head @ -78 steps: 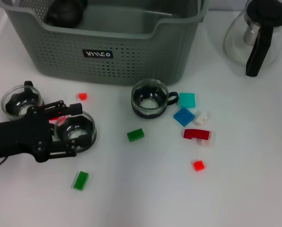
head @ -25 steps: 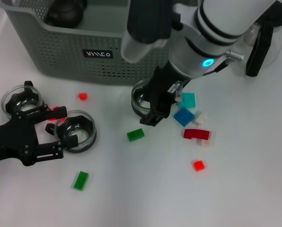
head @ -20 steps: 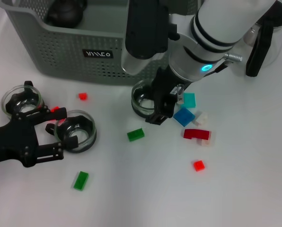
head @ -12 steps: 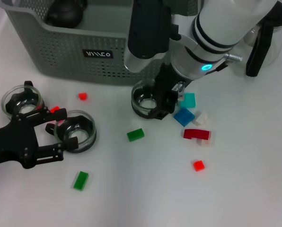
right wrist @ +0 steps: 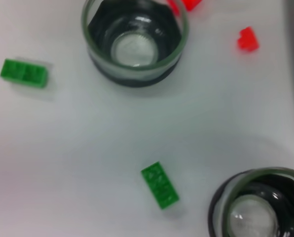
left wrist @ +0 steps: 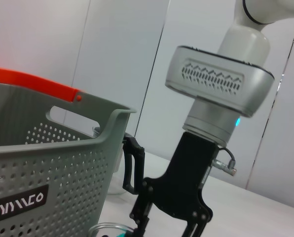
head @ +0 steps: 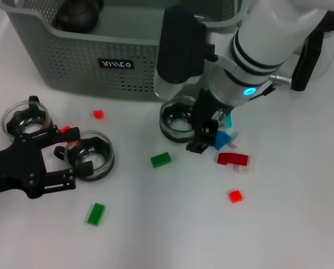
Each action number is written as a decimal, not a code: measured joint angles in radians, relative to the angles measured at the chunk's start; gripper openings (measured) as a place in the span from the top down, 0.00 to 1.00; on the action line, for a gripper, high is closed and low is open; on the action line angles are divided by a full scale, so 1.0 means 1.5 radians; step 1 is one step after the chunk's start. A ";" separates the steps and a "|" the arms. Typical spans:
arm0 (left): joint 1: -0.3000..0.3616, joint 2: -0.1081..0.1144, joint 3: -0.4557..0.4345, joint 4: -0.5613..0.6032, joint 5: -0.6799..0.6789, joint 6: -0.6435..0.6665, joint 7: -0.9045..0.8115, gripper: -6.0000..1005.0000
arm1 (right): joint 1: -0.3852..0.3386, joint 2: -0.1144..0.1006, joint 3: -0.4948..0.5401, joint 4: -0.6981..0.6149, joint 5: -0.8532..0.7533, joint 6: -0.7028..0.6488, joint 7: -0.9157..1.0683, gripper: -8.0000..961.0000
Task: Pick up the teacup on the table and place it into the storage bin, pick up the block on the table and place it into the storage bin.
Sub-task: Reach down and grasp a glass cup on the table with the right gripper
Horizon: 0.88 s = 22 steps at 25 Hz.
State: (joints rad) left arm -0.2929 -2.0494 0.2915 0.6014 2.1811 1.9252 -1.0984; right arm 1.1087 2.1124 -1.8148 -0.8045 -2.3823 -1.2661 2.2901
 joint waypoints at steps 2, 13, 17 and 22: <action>0.000 0.000 0.000 0.000 0.000 0.000 0.000 0.18 | -0.001 0.001 -0.013 0.000 0.003 -0.006 0.001 0.37; 0.003 0.000 0.000 0.000 0.000 0.002 0.001 0.18 | -0.007 -0.005 -0.003 -0.024 0.033 -0.089 -0.019 0.37; 0.003 0.000 0.000 0.000 0.000 0.002 0.001 0.18 | -0.007 -0.003 -0.010 -0.018 0.024 -0.063 -0.015 0.37; 0.004 0.000 0.000 0.000 0.000 0.003 0.000 0.18 | -0.012 -0.001 -0.040 -0.016 0.023 -0.048 -0.015 0.37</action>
State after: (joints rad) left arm -0.2868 -2.0494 0.2915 0.6013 2.1814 1.9296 -1.0977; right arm 1.0914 2.1111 -1.8751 -0.8293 -2.3483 -1.3381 2.2670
